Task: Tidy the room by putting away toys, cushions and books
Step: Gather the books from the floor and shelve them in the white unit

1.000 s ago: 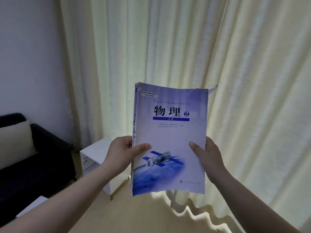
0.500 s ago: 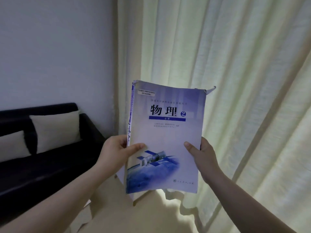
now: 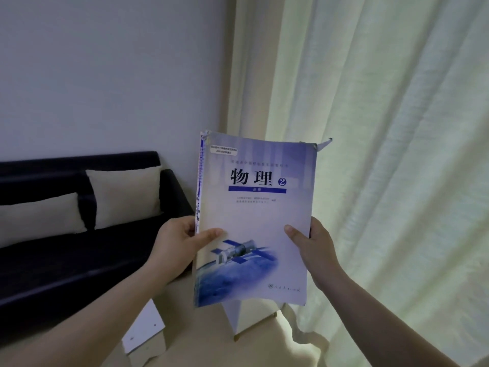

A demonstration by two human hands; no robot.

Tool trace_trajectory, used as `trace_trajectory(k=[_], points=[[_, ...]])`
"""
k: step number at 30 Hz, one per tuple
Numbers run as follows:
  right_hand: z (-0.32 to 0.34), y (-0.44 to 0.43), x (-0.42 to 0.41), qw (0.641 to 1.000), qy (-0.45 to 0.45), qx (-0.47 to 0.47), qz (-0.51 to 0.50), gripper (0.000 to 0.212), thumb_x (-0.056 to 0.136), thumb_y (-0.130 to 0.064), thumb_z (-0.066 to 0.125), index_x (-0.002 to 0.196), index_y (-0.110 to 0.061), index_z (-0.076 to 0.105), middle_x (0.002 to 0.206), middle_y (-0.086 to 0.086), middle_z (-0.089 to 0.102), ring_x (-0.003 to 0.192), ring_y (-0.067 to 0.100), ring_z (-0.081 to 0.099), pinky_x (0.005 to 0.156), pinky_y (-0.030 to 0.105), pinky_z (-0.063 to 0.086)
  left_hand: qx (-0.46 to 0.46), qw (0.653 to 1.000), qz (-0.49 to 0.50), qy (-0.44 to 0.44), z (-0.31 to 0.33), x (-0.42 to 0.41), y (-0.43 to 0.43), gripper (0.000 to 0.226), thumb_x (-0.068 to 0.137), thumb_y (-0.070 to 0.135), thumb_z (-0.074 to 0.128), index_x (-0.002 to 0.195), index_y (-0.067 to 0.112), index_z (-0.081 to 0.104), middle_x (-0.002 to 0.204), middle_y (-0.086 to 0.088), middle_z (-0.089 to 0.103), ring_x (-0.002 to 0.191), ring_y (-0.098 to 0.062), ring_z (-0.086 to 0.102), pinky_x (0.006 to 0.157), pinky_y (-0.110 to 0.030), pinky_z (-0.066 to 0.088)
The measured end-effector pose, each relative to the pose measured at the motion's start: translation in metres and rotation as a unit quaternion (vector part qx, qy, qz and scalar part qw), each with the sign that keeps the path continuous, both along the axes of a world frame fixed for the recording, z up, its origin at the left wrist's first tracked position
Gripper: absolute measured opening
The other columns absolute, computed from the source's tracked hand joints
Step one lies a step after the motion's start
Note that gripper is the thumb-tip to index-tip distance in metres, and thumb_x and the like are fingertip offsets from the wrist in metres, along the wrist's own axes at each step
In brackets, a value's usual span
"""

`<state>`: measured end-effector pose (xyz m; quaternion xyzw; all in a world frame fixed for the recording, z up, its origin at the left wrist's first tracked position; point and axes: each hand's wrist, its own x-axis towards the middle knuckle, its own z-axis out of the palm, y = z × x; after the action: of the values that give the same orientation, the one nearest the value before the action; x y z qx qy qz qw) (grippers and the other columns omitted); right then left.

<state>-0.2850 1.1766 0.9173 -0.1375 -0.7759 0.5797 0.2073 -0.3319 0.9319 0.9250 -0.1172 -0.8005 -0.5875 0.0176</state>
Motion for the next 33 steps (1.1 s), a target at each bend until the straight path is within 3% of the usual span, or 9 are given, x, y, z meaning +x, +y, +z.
trace_trajectory(k=[2,7,12,19,28,33], points=[[-0.005,0.004,-0.028,1.0,-0.006,-0.002,0.017,0.021,0.091,-0.02,0.063,0.111,-0.015,0.06,0.101,-0.003,0.069,0.089,0.017,0.067,0.076,0.034,0.054,0.001,1.0,0.025,-0.015,-0.006,-0.023,0.002,0.02,0.075,0.033,0.077,0.083,0.016,0.072,0.072,0.006,0.075,0.066,-0.012,0.072,0.066,-0.034,0.059],[-0.022,0.021,-0.098,0.997,-0.017,-0.023,0.066,0.02,0.091,-0.018,0.064,0.11,-0.015,0.059,0.102,-0.001,0.069,0.088,0.016,0.067,0.072,0.03,0.052,-0.022,0.996,0.077,-0.024,-0.02,-0.069,0.017,0.013,0.078,0.03,0.076,0.08,0.018,0.072,0.072,0.006,0.075,0.066,-0.011,0.072,0.069,-0.037,0.059],[-0.029,0.048,-0.165,0.992,-0.019,-0.017,0.123,0.015,0.089,-0.017,0.065,0.104,-0.017,0.06,0.097,-0.004,0.069,0.086,0.016,0.067,0.076,0.033,0.054,-0.038,0.99,0.137,-0.018,-0.027,-0.109,0.041,0.015,0.08,0.03,0.074,0.083,0.016,0.073,0.07,0.011,0.074,0.064,-0.005,0.07,0.06,-0.021,0.054],[-0.054,0.071,-0.235,0.978,-0.038,-0.045,0.2,0.017,0.09,-0.01,0.064,0.106,-0.016,0.06,0.092,-0.008,0.069,0.079,0.01,0.065,0.063,0.019,0.049,-0.072,0.975,0.207,-0.047,-0.048,-0.144,0.072,0.015,0.081,0.032,0.073,0.075,0.02,0.066,0.058,0.023,0.067,0.058,0.006,0.065,0.048,-0.01,0.044],[-0.099,0.064,-0.302,0.966,-0.09,-0.064,0.232,0.023,0.088,-0.016,0.067,0.11,-0.014,0.061,0.103,0.003,0.071,0.092,0.023,0.068,0.082,0.041,0.056,-0.089,0.96,0.251,-0.087,-0.075,-0.187,0.072,0.015,0.081,0.031,0.073,0.079,0.017,0.066,0.058,0.021,0.068,0.057,0.006,0.065,0.044,-0.009,0.043],[-0.12,0.051,-0.337,0.963,-0.11,-0.055,0.239,0.026,0.088,-0.015,0.066,0.113,-0.011,0.059,0.104,0.004,0.07,0.092,0.023,0.067,0.08,0.038,0.055,-0.088,0.952,0.269,-0.113,-0.1,-0.215,0.06,0.015,0.081,0.032,0.073,0.08,0.019,0.067,0.065,0.016,0.071,0.06,-0.001,0.068,0.052,-0.018,0.05]])
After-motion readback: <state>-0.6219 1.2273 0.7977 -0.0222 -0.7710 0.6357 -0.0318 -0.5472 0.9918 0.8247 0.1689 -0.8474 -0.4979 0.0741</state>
